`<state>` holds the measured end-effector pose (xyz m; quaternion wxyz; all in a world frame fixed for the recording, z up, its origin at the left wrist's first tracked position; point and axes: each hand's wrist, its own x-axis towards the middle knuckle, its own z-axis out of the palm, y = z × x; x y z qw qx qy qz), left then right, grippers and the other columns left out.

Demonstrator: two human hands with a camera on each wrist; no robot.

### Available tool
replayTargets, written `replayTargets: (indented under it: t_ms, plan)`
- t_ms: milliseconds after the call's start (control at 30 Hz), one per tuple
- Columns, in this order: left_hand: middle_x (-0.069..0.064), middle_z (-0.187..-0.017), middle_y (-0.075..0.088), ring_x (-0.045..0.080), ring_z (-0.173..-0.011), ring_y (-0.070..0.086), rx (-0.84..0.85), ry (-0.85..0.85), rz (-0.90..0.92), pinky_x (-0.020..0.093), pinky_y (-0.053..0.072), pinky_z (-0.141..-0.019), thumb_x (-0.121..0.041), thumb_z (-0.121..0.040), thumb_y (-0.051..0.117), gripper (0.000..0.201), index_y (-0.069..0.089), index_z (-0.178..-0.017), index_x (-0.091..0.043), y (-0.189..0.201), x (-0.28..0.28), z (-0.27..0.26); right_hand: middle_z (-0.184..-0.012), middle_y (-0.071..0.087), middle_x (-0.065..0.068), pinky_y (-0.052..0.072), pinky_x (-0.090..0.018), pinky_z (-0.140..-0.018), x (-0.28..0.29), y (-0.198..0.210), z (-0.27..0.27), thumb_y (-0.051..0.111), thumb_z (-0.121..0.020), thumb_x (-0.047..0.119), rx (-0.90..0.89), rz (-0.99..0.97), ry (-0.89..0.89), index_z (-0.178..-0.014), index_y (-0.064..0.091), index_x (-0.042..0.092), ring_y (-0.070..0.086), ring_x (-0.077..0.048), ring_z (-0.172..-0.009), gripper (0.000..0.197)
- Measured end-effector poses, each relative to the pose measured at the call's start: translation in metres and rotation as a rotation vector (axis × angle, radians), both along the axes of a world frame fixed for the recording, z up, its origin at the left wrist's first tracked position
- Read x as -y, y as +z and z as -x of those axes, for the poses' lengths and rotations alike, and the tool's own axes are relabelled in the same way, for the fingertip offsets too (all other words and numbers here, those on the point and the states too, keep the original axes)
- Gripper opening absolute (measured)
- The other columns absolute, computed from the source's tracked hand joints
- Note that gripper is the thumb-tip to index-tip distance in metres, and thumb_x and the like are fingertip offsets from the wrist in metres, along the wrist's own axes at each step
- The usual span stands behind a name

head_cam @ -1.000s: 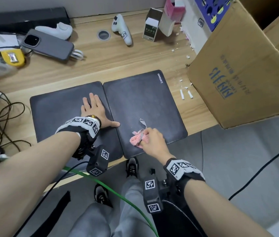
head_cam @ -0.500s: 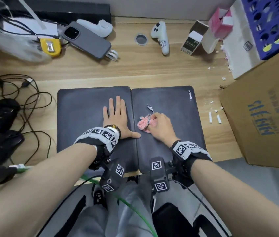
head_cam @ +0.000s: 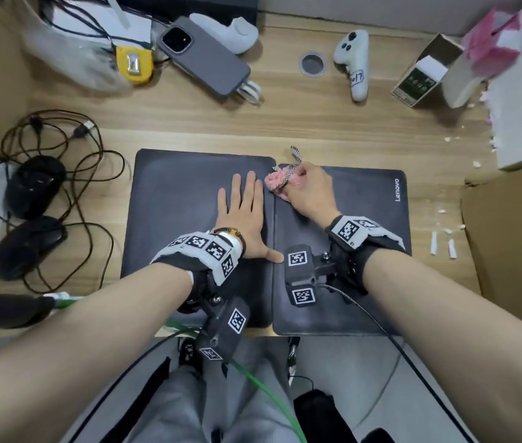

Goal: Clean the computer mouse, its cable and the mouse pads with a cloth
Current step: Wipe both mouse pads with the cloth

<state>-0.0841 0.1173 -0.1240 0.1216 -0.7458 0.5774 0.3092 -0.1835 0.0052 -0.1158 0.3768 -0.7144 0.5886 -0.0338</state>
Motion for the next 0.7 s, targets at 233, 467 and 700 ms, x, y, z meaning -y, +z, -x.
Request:
replayTargets:
  t_ms: [233, 467, 700]
  plan:
    - [0.011, -0.152, -0.036, 0.035, -0.140, -0.031, 0.025, 0.005, -0.070, 0.056, -0.009, -0.115, -0.084, -0.051, 0.065, 0.153, -0.027, -0.146, -0.006, 0.008, 0.002, 0.002, -0.112, 0.064, -0.009, 0.043, -0.031, -0.085, -0.060, 0.004, 0.051, 0.073, -0.075, 0.020, -0.059, -0.093, 0.087, -0.103, 0.064, 0.015, 0.057, -0.028, -0.109, 0.030]
    - [0.010, -0.152, -0.037, 0.035, -0.140, -0.031, 0.018, 0.016, -0.121, 0.058, -0.006, -0.116, -0.083, -0.053, 0.066, 0.152, -0.027, -0.145, -0.006, 0.015, 0.006, 0.005, -0.106, 0.067, -0.006, 0.041, -0.027, -0.081, -0.078, 0.012, 0.161, 0.079, -0.074, 0.027, -0.128, -0.104, -0.271, -0.102, 0.063, 0.011, 0.060, -0.024, -0.104, 0.035]
    - [0.011, -0.152, -0.037, 0.035, -0.140, -0.031, 0.011, 0.014, -0.114, 0.057, -0.007, -0.116, -0.083, -0.053, 0.065, 0.151, -0.027, -0.146, -0.007, 0.014, 0.005, 0.005, -0.099, 0.072, -0.008, 0.051, -0.034, -0.085, -0.098, 0.021, 0.175, 0.078, -0.066, 0.029, -0.125, -0.116, -0.393, -0.080, 0.062, 0.019, 0.066, -0.028, -0.098, 0.023]
